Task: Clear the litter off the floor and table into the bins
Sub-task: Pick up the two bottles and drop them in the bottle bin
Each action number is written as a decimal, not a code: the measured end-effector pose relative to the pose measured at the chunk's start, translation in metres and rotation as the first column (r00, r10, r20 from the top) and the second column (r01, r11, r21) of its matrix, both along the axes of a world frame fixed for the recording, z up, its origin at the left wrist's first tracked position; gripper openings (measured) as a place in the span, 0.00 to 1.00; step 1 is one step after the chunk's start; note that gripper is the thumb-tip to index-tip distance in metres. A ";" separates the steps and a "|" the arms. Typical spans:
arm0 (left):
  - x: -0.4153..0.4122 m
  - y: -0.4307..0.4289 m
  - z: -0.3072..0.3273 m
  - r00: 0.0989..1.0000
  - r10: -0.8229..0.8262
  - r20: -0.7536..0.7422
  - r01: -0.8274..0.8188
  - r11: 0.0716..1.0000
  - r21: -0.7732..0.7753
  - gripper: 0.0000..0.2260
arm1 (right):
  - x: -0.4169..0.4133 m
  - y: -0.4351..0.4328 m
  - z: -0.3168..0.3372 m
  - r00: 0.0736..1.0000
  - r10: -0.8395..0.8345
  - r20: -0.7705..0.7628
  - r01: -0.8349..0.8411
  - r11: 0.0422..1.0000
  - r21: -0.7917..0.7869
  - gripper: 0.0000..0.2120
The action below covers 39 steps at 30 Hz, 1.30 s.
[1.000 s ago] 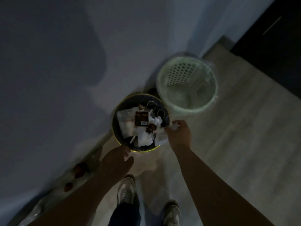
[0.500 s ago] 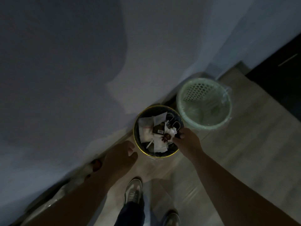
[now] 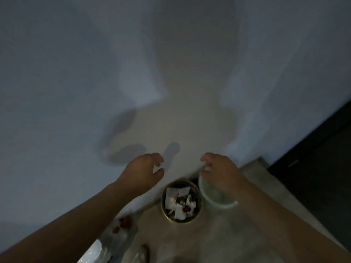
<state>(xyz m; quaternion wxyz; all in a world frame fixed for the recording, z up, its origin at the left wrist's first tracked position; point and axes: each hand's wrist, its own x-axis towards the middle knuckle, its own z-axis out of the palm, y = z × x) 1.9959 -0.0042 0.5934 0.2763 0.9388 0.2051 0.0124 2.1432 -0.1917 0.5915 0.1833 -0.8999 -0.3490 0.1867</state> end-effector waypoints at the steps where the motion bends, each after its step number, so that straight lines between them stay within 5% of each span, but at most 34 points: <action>1: -0.009 -0.002 0.032 0.999 0.011 0.038 -0.011 1.000 0.016 0.13 | -0.003 -0.001 0.033 0.999 0.036 0.026 -0.037 0.999 0.029 0.18; 10: -0.132 -0.003 0.269 0.947 0.153 0.282 -0.233 0.932 0.279 0.12 | -0.076 0.026 0.278 0.863 0.259 0.434 -0.393 0.883 0.255 0.18; 18: -0.282 -0.002 0.393 0.813 0.296 0.502 -0.538 0.713 0.451 0.15 | -0.200 0.079 0.417 0.693 0.401 0.599 -0.666 0.675 0.318 0.19; 26: -0.481 -0.040 0.442 0.723 0.460 0.514 -0.690 0.489 0.533 0.16 | -0.385 0.105 0.473 0.483 0.527 0.700 -0.866 0.405 0.293 0.20; 39: -0.791 -0.132 0.463 0.507 0.694 0.511 -0.798 0.154 0.583 0.16 | -0.704 0.120 0.485 0.197 0.656 0.729 -0.962 -0.015 0.274 0.20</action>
